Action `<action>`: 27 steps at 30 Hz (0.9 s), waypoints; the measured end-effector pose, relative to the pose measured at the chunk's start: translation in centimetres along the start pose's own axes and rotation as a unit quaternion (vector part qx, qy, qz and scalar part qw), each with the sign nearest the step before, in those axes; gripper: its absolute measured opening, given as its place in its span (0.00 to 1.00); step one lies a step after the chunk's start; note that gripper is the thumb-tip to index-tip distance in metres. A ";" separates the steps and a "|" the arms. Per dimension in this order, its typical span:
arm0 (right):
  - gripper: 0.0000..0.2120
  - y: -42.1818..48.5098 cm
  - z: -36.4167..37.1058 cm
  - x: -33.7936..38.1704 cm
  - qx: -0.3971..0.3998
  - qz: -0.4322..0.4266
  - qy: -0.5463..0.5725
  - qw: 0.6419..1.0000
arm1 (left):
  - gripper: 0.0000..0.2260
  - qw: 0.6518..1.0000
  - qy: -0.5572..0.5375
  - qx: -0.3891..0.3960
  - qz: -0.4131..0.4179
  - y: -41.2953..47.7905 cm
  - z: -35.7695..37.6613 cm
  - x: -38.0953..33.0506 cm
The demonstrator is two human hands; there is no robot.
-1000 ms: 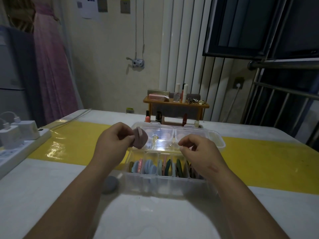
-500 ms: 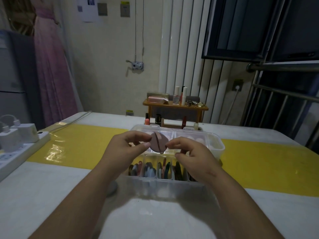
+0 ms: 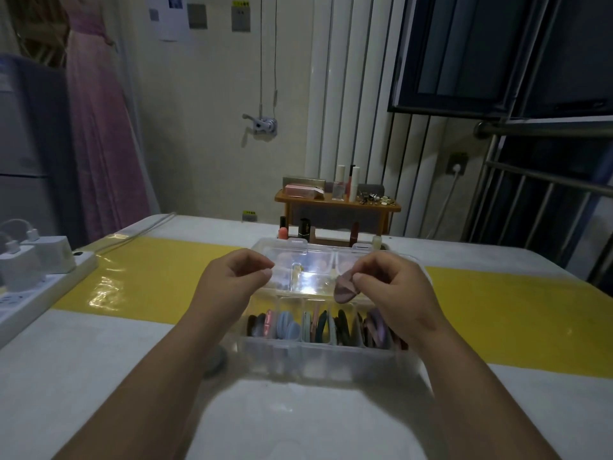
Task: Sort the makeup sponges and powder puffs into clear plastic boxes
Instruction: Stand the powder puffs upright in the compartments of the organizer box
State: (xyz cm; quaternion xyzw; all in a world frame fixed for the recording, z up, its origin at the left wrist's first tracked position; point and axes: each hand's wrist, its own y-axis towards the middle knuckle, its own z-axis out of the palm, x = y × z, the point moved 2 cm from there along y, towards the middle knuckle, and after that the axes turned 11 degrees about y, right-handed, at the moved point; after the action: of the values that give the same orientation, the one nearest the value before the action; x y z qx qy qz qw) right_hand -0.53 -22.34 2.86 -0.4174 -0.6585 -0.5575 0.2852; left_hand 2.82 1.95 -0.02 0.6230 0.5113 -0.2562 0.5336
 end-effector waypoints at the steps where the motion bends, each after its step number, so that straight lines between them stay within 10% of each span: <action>1: 0.07 0.0 -0.1 0.0 -0.002 0.000 -0.008 1.000 | 0.13 1.000 -0.001 0.000 -0.005 0.1 0.0 0.2; 27: 0.10 0.0 0.4 -1.0 0.115 0.088 -0.204 0.968 | 0.10 1.000 0.001 -0.012 -0.011 0.2 -0.2 0.4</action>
State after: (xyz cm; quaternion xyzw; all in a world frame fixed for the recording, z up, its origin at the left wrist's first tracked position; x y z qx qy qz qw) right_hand -0.04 -22.16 1.91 -0.5429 -0.7232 -0.3536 0.2391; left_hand 3.07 2.25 -0.26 0.6114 0.5219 -0.2550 0.5374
